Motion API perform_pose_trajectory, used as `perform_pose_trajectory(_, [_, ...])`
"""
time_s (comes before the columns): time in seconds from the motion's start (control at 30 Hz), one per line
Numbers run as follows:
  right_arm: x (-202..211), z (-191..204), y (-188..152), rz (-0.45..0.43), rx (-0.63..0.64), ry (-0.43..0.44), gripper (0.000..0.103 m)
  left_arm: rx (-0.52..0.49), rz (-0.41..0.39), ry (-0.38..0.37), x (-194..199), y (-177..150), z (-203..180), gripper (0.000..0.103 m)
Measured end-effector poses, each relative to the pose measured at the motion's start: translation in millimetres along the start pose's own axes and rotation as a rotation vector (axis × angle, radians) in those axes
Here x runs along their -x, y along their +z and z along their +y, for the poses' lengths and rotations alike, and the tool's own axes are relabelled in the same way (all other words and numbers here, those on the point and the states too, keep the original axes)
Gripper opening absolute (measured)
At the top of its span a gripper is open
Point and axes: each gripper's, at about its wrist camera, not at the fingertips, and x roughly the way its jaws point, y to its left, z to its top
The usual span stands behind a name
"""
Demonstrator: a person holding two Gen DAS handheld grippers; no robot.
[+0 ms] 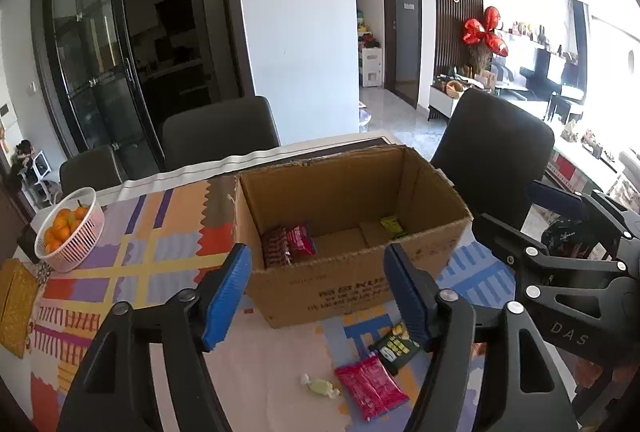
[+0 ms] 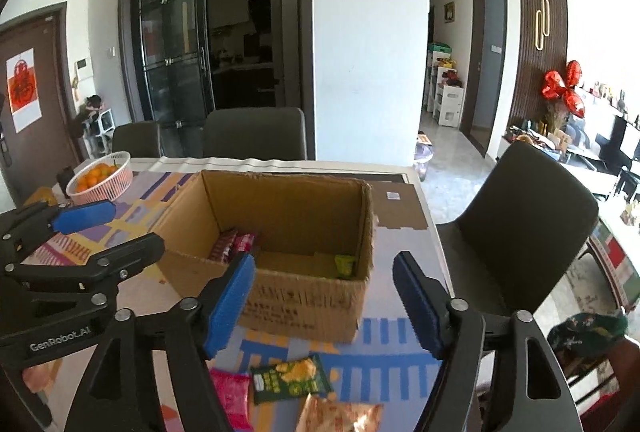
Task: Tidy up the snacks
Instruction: 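Withdraw both tools from the box toward the remaining packets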
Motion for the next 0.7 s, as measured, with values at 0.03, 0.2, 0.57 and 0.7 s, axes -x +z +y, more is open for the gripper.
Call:
perform_pose_trajectory(0.03, [4,0,-3,-0.004,0.000,0.001,0.075,-0.001,-0.002,-0.002,3,-3,-2,0.071])
perform_pose_trajectory(0.2, [17,-3,-18,-0.006,-0.018,-0.001,0.082,0.007,0.020,-0.031,10,-22,-12,0.071])
perform_pose_trajectory(0.57, [11,-16,-67,0.083,-0.073,-0.005,0.086,0.016,0.100,-0.039,1,-62,-28,0.071])
perform_pose_trajectory(0.7, [7,-20,-84,0.110,-0.104,-0.014,0.086,0.025,0.130,-0.046,-7,-75,-32,0.071])
